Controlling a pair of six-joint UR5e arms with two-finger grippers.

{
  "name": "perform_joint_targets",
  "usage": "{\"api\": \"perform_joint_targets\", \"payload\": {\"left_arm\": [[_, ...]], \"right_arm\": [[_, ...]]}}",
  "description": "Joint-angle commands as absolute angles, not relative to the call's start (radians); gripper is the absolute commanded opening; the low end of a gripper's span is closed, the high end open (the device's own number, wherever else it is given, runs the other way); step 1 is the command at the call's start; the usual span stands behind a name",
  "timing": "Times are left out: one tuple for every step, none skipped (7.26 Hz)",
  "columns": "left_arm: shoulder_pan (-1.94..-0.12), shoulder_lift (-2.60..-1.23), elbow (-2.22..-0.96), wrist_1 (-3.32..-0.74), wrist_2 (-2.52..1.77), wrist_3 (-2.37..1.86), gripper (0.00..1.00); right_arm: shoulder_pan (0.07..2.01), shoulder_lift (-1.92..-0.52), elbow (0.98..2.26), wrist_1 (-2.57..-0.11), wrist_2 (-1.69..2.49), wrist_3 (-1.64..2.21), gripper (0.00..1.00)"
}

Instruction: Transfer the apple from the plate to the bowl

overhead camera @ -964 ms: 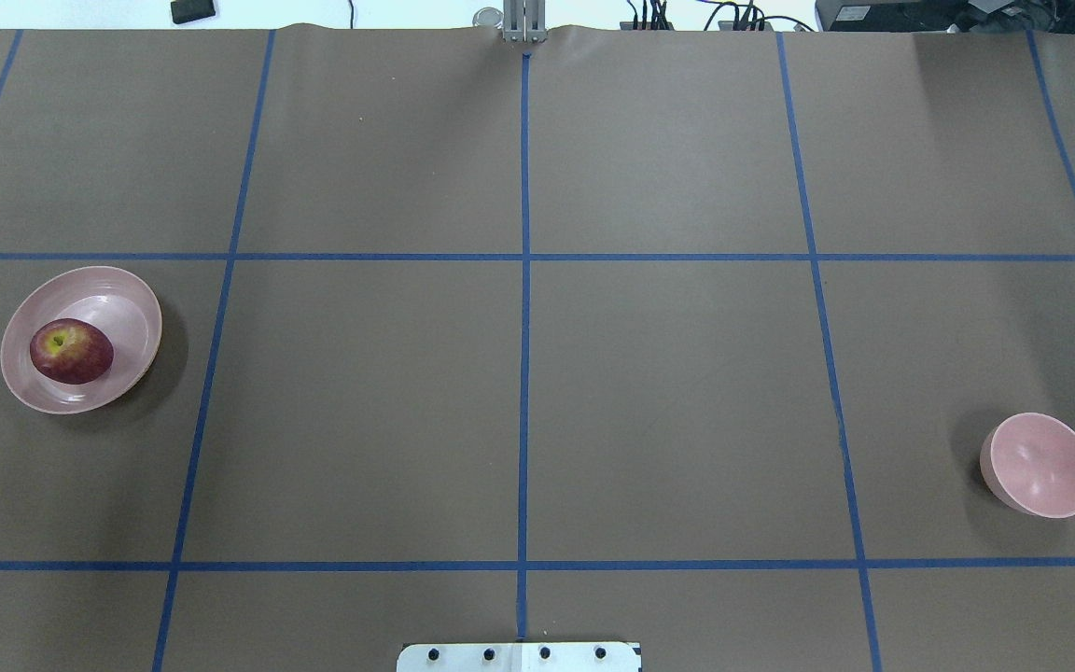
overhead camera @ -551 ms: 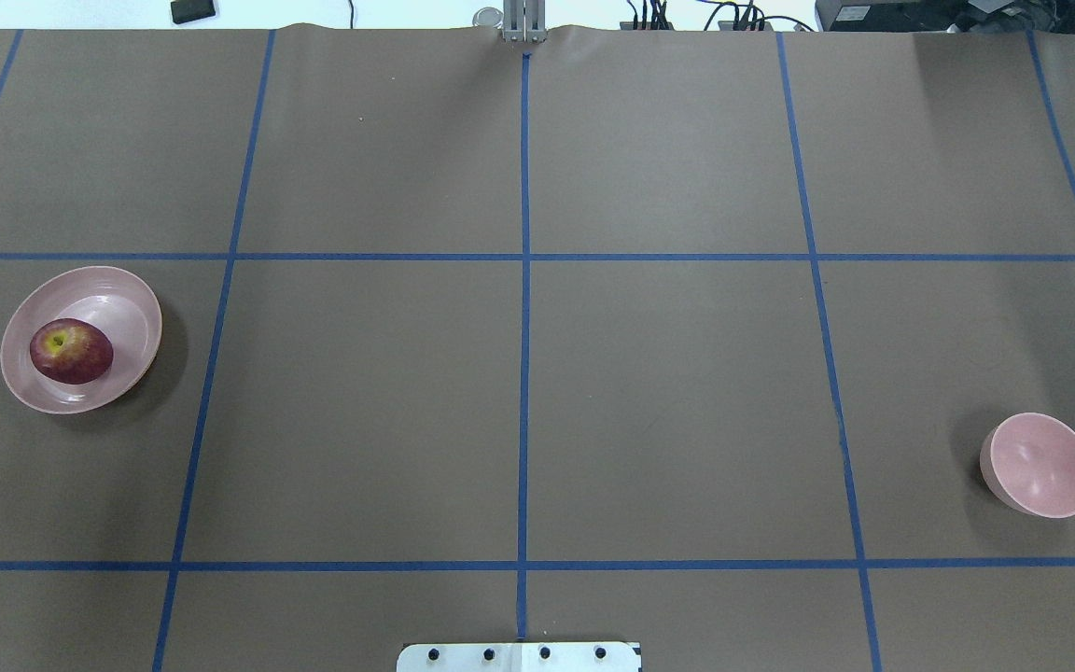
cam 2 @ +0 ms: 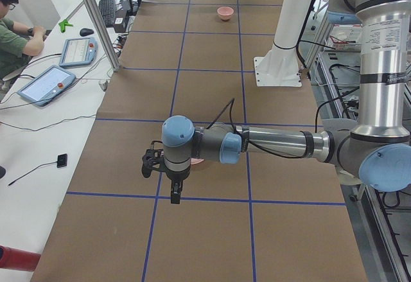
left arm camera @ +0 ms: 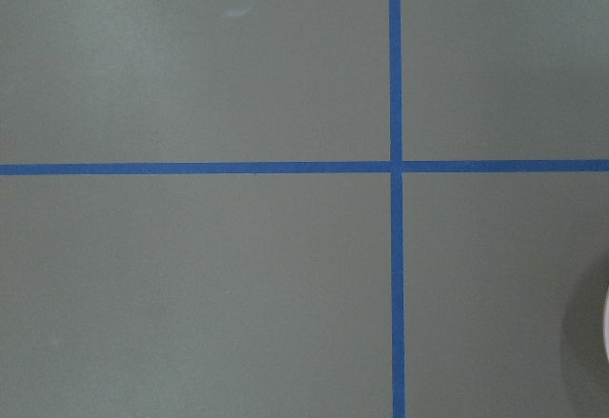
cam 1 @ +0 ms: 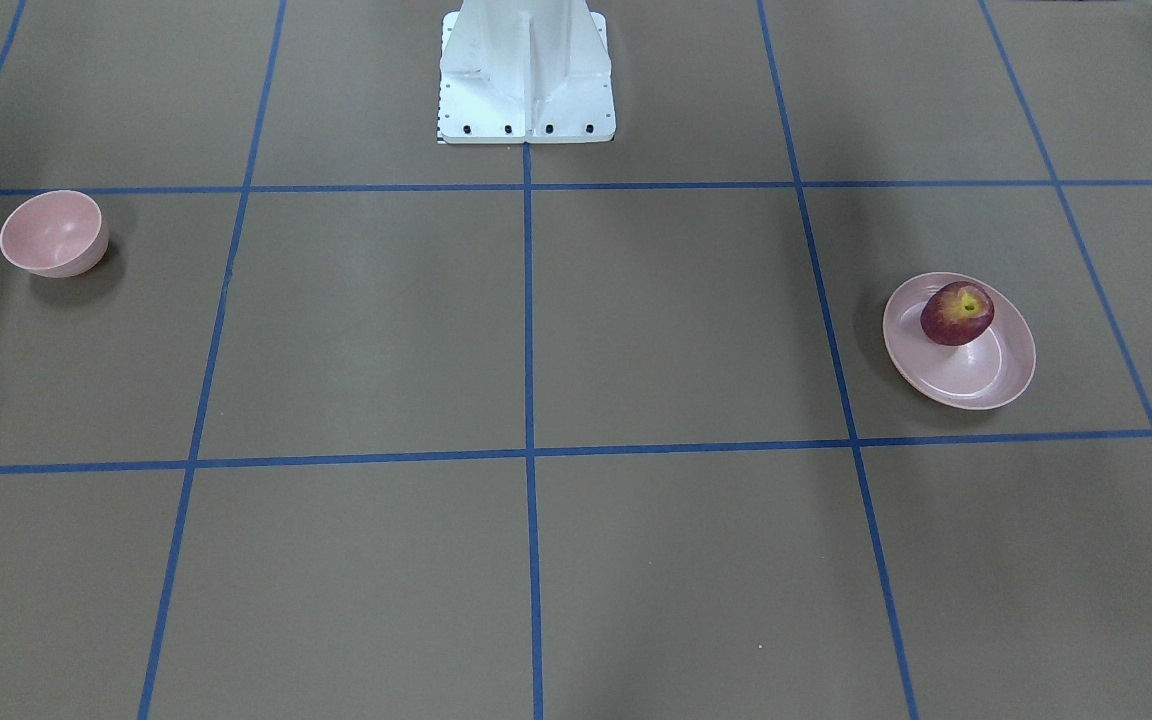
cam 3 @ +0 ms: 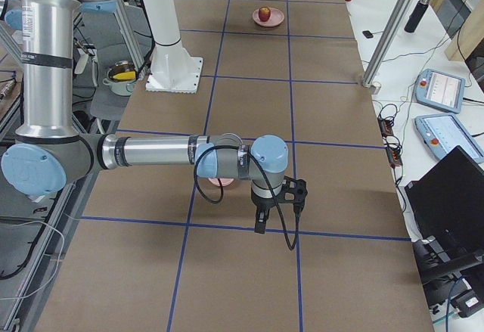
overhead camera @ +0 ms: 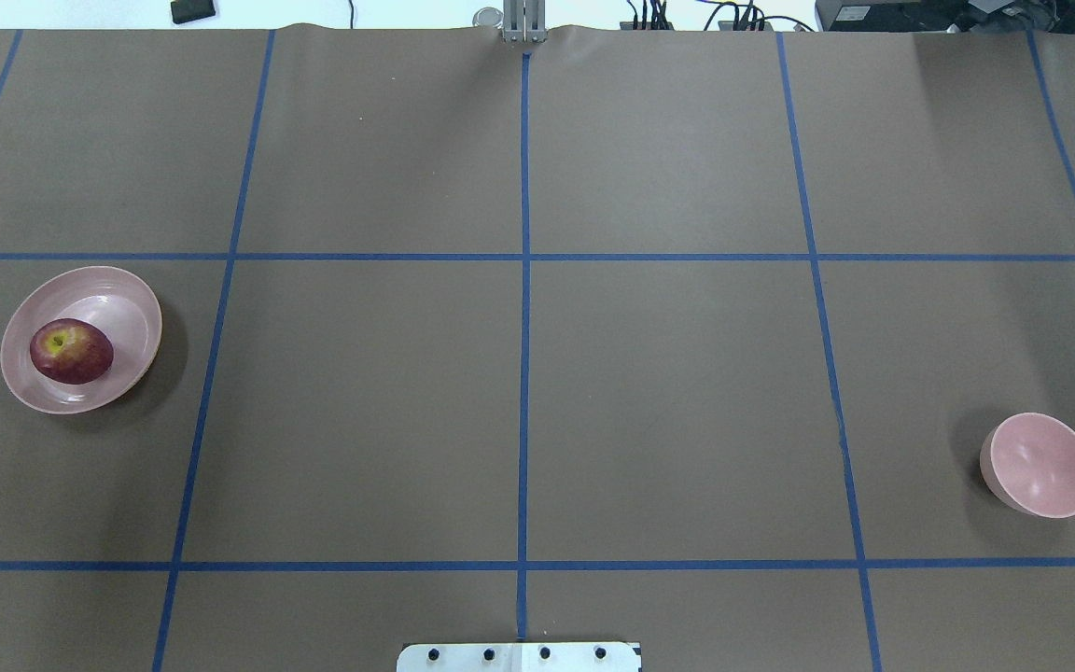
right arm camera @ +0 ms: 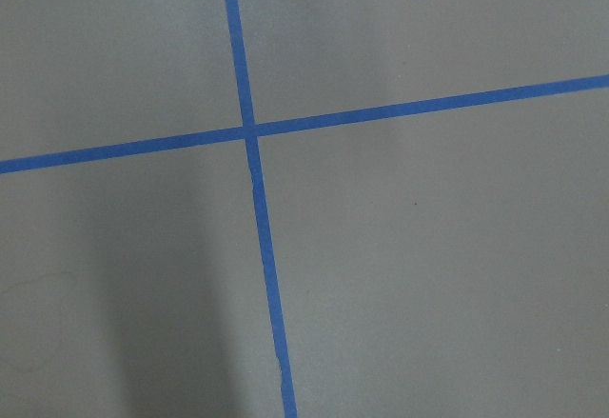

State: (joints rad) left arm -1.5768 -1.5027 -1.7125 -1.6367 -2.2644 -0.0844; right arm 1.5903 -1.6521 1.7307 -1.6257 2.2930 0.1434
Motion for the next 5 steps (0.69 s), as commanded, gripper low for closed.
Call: {"api": "perform_joint_targets", "payload": {"left_arm": [[-1.575, -1.502, -1.755, -1.637, -2.266, -0.086, 0.99], [-1.568, -1.508, -1.764, -1.640, -2.266, -0.086, 0.99], [-1.565, -1.515, -1.767, -1.641, -2.269, -0.106, 0.99], [-1.551, -1.526, -1.778, -1.660, -2.281, -0.174, 0.99], [-1.528, -1.557, -1.792, -1.663, -2.281, -0.190, 0.99]], "right_arm": [[1.553, -1.635, 1.771, -1.624, 2.298, 0.133, 1.00], [1.499, -1.614, 1.784, -1.626, 2.296, 0.135, 1.00], [1.450, -1.574, 1.786, -1.626, 2.307, 0.147, 1.00], [1.404, -1.560, 1.805, -1.628, 2.368, 0.150, 1.00], [1.372, -1.536, 1.801, -1.628, 2.490, 0.158, 1.00]]}}
